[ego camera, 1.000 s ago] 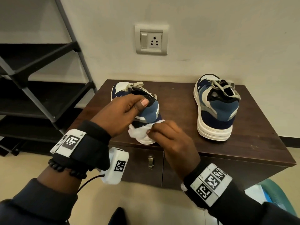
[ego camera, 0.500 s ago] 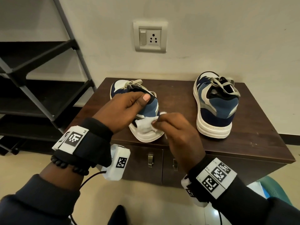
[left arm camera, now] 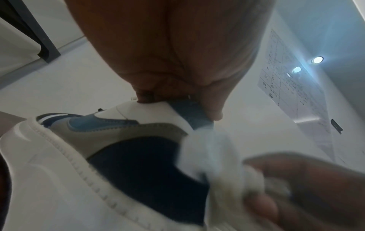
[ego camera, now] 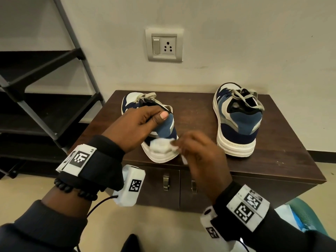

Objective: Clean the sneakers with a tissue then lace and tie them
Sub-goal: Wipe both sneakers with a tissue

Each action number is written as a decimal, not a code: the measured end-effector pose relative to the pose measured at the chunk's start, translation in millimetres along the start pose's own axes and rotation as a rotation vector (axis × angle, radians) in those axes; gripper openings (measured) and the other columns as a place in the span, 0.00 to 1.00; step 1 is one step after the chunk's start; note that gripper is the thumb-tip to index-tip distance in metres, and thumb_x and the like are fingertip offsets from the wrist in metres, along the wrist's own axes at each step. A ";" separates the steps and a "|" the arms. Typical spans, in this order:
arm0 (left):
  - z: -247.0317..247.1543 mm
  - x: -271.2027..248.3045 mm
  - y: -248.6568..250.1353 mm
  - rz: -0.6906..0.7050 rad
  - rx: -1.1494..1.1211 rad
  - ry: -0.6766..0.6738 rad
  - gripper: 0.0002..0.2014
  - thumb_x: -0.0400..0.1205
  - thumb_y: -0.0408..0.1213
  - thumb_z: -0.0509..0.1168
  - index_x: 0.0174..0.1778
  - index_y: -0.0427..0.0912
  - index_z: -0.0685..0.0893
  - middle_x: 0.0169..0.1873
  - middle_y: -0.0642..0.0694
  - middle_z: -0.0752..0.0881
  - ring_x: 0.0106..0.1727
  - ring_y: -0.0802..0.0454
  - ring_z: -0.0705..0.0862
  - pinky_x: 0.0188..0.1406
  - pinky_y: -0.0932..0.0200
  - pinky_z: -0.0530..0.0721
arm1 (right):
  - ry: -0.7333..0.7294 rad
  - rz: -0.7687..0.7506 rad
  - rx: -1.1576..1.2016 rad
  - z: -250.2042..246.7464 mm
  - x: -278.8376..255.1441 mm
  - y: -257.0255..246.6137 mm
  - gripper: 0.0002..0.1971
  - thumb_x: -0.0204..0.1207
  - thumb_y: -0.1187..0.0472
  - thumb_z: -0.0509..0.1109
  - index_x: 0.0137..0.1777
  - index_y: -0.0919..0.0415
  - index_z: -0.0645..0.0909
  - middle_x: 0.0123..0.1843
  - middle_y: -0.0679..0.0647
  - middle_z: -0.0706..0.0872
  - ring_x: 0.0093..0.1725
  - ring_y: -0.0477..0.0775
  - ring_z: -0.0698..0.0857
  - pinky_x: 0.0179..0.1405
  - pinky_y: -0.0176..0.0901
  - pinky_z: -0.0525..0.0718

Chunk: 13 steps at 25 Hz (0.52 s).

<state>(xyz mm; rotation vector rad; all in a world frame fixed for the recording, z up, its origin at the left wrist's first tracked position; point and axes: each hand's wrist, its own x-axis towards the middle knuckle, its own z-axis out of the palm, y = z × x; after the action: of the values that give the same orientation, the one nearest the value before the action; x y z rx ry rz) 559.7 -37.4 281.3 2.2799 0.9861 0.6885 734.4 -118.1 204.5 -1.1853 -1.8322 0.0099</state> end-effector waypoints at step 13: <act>2.0 -3.6 -1.6 -0.015 -0.140 -0.039 0.15 0.86 0.51 0.54 0.48 0.48 0.84 0.43 0.51 0.87 0.49 0.51 0.86 0.52 0.45 0.83 | 0.201 -0.060 -0.027 -1.8 28.4 -12.3 0.08 0.77 0.66 0.68 0.50 0.64 0.88 0.53 0.58 0.85 0.53 0.54 0.82 0.49 0.39 0.81</act>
<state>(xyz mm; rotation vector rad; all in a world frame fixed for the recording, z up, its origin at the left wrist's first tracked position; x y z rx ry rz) 558.0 -39.8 278.0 2.1537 0.9075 0.6828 723.7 -105.0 230.5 -1.1074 -1.6948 -0.1630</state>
